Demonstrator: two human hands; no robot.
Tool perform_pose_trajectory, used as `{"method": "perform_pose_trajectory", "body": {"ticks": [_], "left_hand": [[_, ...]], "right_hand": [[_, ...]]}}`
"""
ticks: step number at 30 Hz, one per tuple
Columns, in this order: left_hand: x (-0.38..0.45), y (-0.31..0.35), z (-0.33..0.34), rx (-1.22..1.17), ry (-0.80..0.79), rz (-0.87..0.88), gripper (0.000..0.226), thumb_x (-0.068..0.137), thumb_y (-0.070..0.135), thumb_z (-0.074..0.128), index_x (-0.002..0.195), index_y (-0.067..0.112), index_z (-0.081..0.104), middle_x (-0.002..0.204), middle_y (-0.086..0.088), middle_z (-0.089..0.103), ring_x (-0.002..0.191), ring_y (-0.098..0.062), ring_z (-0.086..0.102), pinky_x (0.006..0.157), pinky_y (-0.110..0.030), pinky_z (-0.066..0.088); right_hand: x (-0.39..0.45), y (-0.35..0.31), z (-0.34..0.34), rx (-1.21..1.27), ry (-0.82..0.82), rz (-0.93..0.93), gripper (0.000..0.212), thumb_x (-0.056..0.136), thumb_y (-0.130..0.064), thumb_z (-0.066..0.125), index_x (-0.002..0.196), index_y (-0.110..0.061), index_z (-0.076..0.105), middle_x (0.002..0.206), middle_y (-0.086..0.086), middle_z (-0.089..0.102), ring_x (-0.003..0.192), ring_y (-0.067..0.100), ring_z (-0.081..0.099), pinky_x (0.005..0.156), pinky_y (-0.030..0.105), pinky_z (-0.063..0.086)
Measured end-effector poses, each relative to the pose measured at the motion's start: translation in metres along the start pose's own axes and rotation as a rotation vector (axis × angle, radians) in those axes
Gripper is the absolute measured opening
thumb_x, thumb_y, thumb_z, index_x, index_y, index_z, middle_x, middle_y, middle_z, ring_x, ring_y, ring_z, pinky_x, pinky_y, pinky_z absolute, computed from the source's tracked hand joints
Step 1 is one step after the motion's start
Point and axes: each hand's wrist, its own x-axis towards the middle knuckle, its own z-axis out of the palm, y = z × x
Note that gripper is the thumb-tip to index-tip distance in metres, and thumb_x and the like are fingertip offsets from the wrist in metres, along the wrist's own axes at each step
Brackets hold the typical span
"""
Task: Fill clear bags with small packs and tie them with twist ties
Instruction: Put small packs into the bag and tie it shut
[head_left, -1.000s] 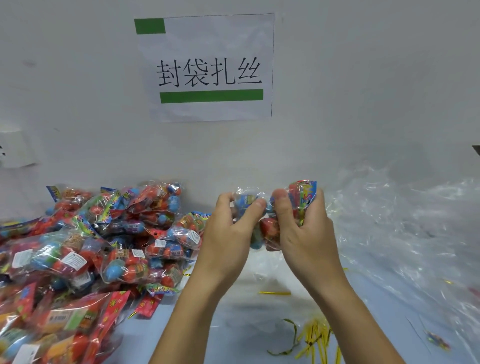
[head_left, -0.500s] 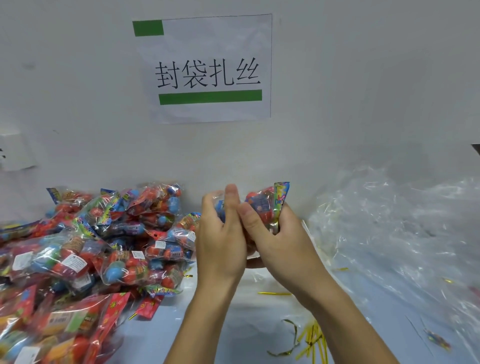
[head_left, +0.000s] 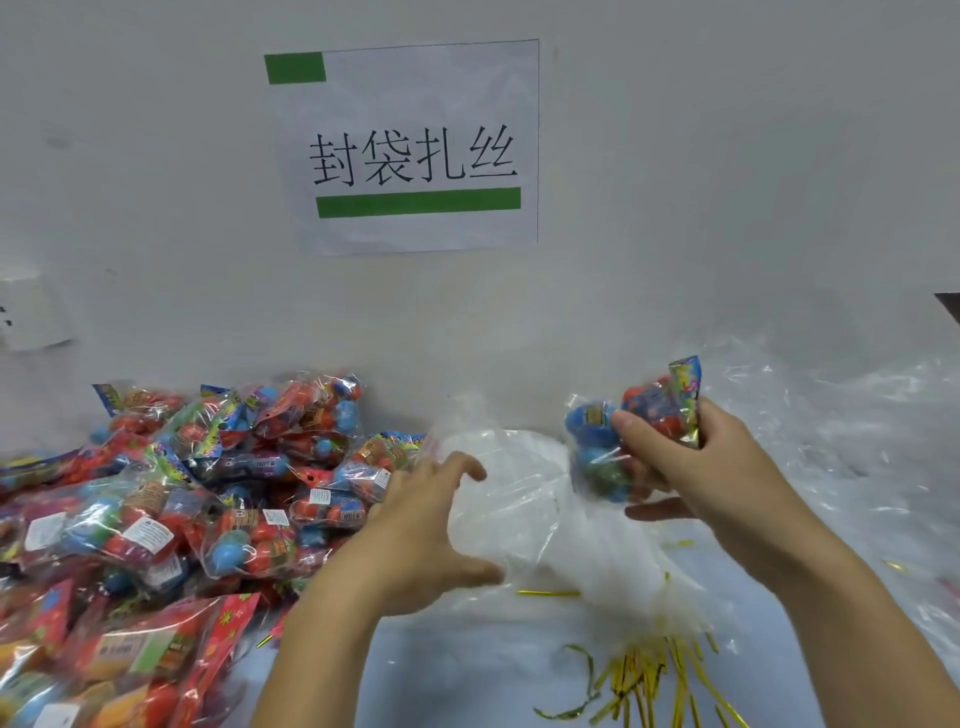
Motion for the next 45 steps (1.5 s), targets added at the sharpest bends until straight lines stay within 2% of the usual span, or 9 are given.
{"method": "perform_pose_trajectory", "body": {"ticks": [4,10,14,19,27,32,35,39,45], "left_hand": [[0.012,0.003,0.010,0.000,0.382,0.040,0.010,0.093,0.025,0.061,0.093,0.032,0.054,0.100,0.012,0.057,0.096,-0.012,0.054,0.086,-0.040,0.052],[0.013,0.002,0.022,0.171,0.153,-0.027,0.044,0.078,0.043,0.078,0.106,0.038,0.045,0.121,0.015,0.034,0.113,-0.010,0.035,0.089,-0.032,0.047],[0.015,0.004,0.027,0.153,0.442,-0.018,0.004,0.097,0.022,0.055,0.100,0.024,0.054,0.112,0.007,0.056,0.095,-0.014,0.055,0.079,-0.037,0.052],[0.017,0.013,0.022,-0.011,0.698,0.096,0.011,0.098,0.026,0.055,0.089,0.021,0.057,0.079,0.006,0.062,0.066,-0.014,0.060,0.059,-0.037,0.051],[0.013,0.024,0.023,0.009,0.615,0.270,0.007,0.099,0.030,0.052,0.093,0.027,0.053,0.085,0.008,0.062,0.079,-0.019,0.063,0.066,-0.044,0.051],[0.012,0.029,0.026,0.062,0.532,0.313,0.008,0.101,0.028,0.047,0.095,0.022,0.048,0.088,0.005,0.059,0.085,-0.023,0.059,0.070,-0.044,0.048],[0.011,0.034,0.026,0.040,0.454,0.384,0.005,0.101,0.026,0.047,0.097,0.024,0.049,0.100,0.010,0.053,0.086,-0.020,0.055,0.070,-0.044,0.050],[0.014,0.038,0.030,-0.041,0.417,0.392,0.008,0.100,0.028,0.054,0.100,0.035,0.051,0.124,0.014,0.029,0.117,-0.012,0.046,0.079,-0.036,0.056],[0.014,0.041,0.029,-0.003,0.452,0.452,0.004,0.099,0.029,0.057,0.100,0.032,0.060,0.107,0.018,0.043,0.105,-0.004,0.037,0.078,-0.013,0.036]], "right_hand": [[-0.006,-0.005,-0.012,-0.174,-0.246,0.046,0.032,0.078,-0.040,0.084,0.103,-0.027,0.069,0.090,0.002,0.078,0.079,0.023,0.077,0.060,0.040,0.063],[-0.011,-0.011,-0.002,-0.247,-0.378,0.085,0.032,0.081,-0.037,0.083,0.105,-0.023,0.067,0.092,-0.001,0.077,0.082,0.021,0.076,0.059,0.037,0.062],[-0.014,-0.013,0.000,-0.292,-0.430,0.143,0.015,0.082,-0.035,0.080,0.092,-0.032,0.070,0.084,-0.002,0.076,0.079,0.027,0.075,0.052,0.028,0.056],[-0.014,-0.014,0.012,-0.250,-0.461,0.182,0.008,0.083,-0.038,0.078,0.083,-0.036,0.070,0.071,-0.005,0.073,0.058,0.015,0.068,0.049,0.023,0.052],[-0.005,-0.003,0.029,-0.066,0.046,0.127,0.016,0.082,-0.031,0.078,0.094,-0.023,0.069,0.072,0.006,0.074,0.048,0.018,0.064,0.046,0.022,0.050],[-0.006,0.003,0.029,-0.200,-0.138,0.191,0.015,0.084,-0.035,0.076,0.090,-0.025,0.066,0.076,0.009,0.075,0.051,0.019,0.067,0.046,0.022,0.051],[-0.002,0.012,0.034,-0.188,0.017,0.181,0.013,0.083,-0.029,0.077,0.089,-0.021,0.068,0.079,0.009,0.073,0.048,0.016,0.066,0.045,0.025,0.052],[0.003,0.021,0.046,0.077,0.428,0.061,0.010,0.086,-0.023,0.073,0.093,-0.021,0.065,0.085,0.003,0.072,0.060,0.012,0.071,0.047,0.028,0.056],[0.002,0.036,0.078,0.608,0.431,0.172,0.027,0.096,-0.026,0.068,0.104,-0.001,0.067,0.097,0.016,0.076,0.088,0.029,0.075,0.072,0.039,0.062]]}}
